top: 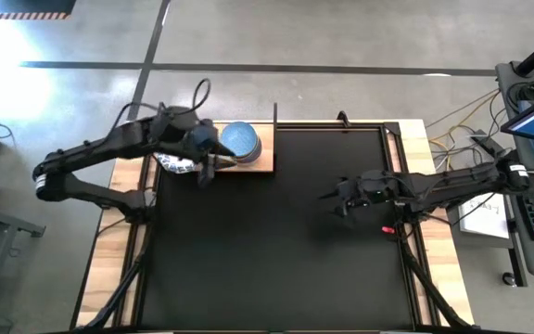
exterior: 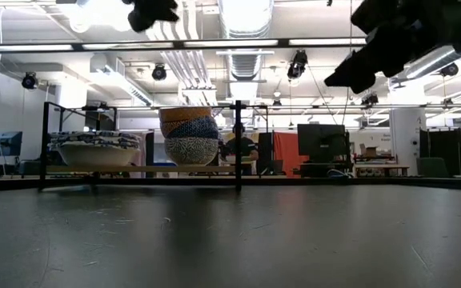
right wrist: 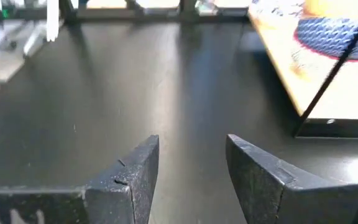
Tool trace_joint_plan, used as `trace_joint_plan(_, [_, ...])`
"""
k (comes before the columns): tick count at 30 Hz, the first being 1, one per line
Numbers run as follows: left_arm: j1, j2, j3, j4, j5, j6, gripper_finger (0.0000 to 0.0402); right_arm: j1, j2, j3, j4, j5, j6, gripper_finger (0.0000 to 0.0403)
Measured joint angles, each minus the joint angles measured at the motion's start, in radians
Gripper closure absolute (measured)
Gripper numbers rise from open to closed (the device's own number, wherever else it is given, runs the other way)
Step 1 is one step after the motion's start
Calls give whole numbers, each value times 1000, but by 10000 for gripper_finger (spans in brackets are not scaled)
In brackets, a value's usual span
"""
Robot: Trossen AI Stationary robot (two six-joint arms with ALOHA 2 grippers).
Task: Place and stack bowls onto a shelf
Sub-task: Return to Home Position
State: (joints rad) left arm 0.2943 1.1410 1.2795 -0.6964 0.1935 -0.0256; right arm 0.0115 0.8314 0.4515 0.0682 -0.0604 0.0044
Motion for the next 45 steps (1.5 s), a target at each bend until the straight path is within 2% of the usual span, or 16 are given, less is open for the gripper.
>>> trace_joint_plan(5, [-82,-107,-52,-20,-197,-43,275,-17,-99,-90,55,14,29,229])
trace_joint_plan(9, [-98,-196,-121,-13,-258,-99,275,-19,-187,-162,74,71,63,229])
trace_joint_plan(14, [-97,-280,-211,17,-268,-143,275,-19,-308,-226,80,143,55,229])
trace_joint_plan(22, [-97,-346,-327,36,-341,-159,275,-19,-471,-312,81,169,67,229])
trace_joint_plan(26, [-97,-366,-388,94,-343,-168,275,-19,-523,-351,102,169,91,229])
trace_joint_plan(35, [-97,-396,-498,195,-343,-202,275,-19,-577,-438,198,171,95,229])
trace_joint_plan(42, [-97,-402,-545,252,-343,-200,275,-19,-575,-439,199,220,104,229])
trace_joint_plan(45, [-97,-403,-556,252,-342,-217,275,-19,-572,-439,199,220,163,229])
